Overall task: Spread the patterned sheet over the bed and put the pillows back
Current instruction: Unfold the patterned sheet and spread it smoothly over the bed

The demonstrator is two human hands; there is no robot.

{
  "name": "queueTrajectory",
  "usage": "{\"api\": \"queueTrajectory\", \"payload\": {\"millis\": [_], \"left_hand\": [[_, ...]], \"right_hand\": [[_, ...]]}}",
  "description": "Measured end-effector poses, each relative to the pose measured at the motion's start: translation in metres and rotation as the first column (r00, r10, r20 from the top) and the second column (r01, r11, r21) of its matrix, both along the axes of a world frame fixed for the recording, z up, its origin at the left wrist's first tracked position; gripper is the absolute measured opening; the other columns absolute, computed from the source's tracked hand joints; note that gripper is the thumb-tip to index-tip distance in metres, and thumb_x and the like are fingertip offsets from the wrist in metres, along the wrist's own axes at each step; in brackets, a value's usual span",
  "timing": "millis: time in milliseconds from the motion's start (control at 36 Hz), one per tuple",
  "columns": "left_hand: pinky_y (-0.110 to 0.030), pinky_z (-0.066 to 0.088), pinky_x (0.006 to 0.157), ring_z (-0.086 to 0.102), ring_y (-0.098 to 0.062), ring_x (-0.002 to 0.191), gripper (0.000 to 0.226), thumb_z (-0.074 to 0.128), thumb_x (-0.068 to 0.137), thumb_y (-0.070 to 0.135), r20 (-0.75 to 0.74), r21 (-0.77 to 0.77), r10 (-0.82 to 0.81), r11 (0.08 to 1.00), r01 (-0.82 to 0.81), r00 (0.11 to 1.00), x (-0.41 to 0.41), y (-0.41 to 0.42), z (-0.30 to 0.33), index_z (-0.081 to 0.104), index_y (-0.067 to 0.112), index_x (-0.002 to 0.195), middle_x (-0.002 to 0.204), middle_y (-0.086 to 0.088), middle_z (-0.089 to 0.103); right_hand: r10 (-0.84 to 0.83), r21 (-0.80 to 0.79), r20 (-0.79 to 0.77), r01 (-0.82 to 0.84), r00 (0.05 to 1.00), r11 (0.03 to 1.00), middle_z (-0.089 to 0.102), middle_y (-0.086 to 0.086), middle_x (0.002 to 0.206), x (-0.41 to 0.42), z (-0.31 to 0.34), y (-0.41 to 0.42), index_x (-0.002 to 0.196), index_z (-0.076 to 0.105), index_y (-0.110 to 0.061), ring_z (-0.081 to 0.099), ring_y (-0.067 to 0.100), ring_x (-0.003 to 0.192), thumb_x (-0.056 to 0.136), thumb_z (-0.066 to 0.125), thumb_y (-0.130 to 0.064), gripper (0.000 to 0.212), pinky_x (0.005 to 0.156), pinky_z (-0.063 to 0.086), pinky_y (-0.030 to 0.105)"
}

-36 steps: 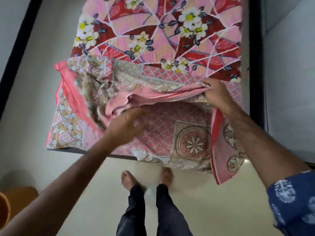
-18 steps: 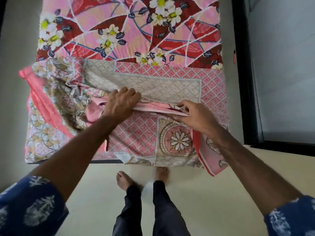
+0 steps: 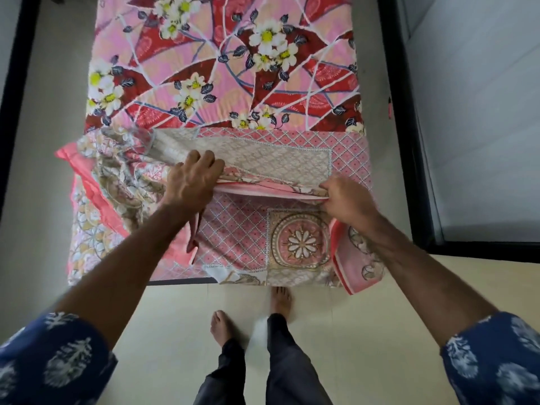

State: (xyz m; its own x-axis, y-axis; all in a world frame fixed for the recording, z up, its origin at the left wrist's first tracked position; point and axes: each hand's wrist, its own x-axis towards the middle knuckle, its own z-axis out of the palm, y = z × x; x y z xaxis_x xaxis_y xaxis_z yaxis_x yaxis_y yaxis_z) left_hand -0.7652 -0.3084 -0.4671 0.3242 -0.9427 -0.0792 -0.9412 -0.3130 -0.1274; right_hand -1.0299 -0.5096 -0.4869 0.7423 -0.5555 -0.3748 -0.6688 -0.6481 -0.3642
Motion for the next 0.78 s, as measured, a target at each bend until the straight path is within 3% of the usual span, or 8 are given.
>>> {"api": "queueTrajectory", "payload": {"millis": [111,222,306,444,556,667,722,778], "left_hand": [[-0.045,0.048,0.047,0.056,-0.041,0.093,0.033,0.064,0.072,-0.004,0.038,-0.025,0.042,0.999,-0.042,0.998,0.011,0.005,0.038,0.056,0.008,0.101,0.100,-0.014,0.056],[-0.047,0.047,0.049,0.056,-0.044,0.096,0.037,0.066,0.070,-0.007,0.017,-0.090,0.055,0.995,-0.053,0.998,0.016,0.002,0.081,0.058,0.006,0.104,0.104,-0.016,0.058],[-0.049,0.048,0.051,0.056,-0.044,0.096,0.037,0.071,0.069,-0.006,0.019,-0.128,0.061,0.990,-0.058,0.998,0.017,0.004,0.118,0.058,0.005,0.102,0.102,-0.017,0.058],[-0.053,0.052,0.064,0.053,-0.044,0.106,0.067,0.091,0.057,0.012,-0.038,-0.152,0.185,0.970,-0.189,0.982,0.029,0.034,0.185,0.057,0.007,0.115,0.112,-0.018,0.057],[-0.053,0.049,0.067,0.054,-0.044,0.107,0.050,0.082,0.068,0.009,-0.044,-0.284,0.229,0.931,-0.231,0.973,0.037,0.082,0.238,0.060,0.008,0.113,0.113,-0.017,0.057],[-0.050,0.055,0.070,0.063,-0.045,0.095,0.033,0.076,0.070,0.009,-0.091,-0.367,0.295,0.878,-0.307,0.951,0.051,0.135,0.291,0.064,0.017,0.100,0.100,-0.015,0.063],[-0.046,0.055,0.076,0.068,-0.042,0.095,0.036,0.075,0.070,0.015,-0.166,-0.355,0.373,0.841,-0.408,0.913,0.056,0.162,0.316,0.070,0.025,0.104,0.100,-0.012,0.070],[-0.045,0.057,0.081,0.071,-0.039,0.092,0.043,0.070,0.072,0.011,-0.314,-0.333,0.400,0.803,-0.494,0.861,0.062,0.186,0.331,0.074,0.029,0.110,0.094,-0.013,0.074]], "right_hand": [[-0.171,-0.163,0.120,0.189,0.978,0.968,0.064,0.013,0.111,-0.016,0.032,-0.018,0.117,0.073,-0.011,0.061,0.032,0.099,0.081,0.068,0.002,0.039,0.070,0.040,0.027],[-0.315,-0.144,0.260,0.359,0.913,0.922,0.070,0.013,0.114,-0.027,0.070,-0.019,0.116,0.072,-0.009,0.066,0.034,0.101,0.082,0.064,0.005,0.038,0.076,0.052,0.035],[-0.332,-0.166,0.432,0.436,0.838,0.884,0.072,0.014,0.108,-0.030,0.111,-0.014,0.115,0.069,-0.010,0.068,0.034,0.096,0.079,0.061,0.009,0.042,0.071,0.052,0.035],[-0.365,-0.105,0.622,0.535,0.693,0.838,0.074,0.010,0.099,-0.032,0.202,0.005,0.112,0.068,-0.012,0.068,0.028,0.091,0.080,0.056,0.006,0.039,0.069,0.046,0.030],[-0.268,-0.064,0.710,0.439,0.651,0.896,0.073,0.006,0.095,-0.022,0.292,0.046,0.107,0.071,-0.008,0.066,0.021,0.087,0.084,0.055,0.008,0.032,0.071,0.045,0.025],[-0.236,0.037,0.577,0.264,0.782,0.964,0.072,0.004,0.088,-0.013,0.371,0.081,0.111,0.075,-0.009,0.066,0.008,0.078,0.092,0.063,-0.002,0.024,0.062,0.042,0.016],[-0.221,0.101,0.427,0.196,0.877,0.975,0.068,0.002,0.081,-0.012,0.399,0.099,0.097,0.076,-0.013,0.061,0.015,0.076,0.097,0.062,-0.014,0.014,0.060,0.044,0.022],[-0.160,0.116,0.285,0.132,0.945,0.984,0.064,-0.002,0.076,-0.012,0.417,0.118,0.084,0.070,-0.017,0.059,0.017,0.076,0.098,0.061,-0.021,0.017,0.061,0.045,0.021]]}}
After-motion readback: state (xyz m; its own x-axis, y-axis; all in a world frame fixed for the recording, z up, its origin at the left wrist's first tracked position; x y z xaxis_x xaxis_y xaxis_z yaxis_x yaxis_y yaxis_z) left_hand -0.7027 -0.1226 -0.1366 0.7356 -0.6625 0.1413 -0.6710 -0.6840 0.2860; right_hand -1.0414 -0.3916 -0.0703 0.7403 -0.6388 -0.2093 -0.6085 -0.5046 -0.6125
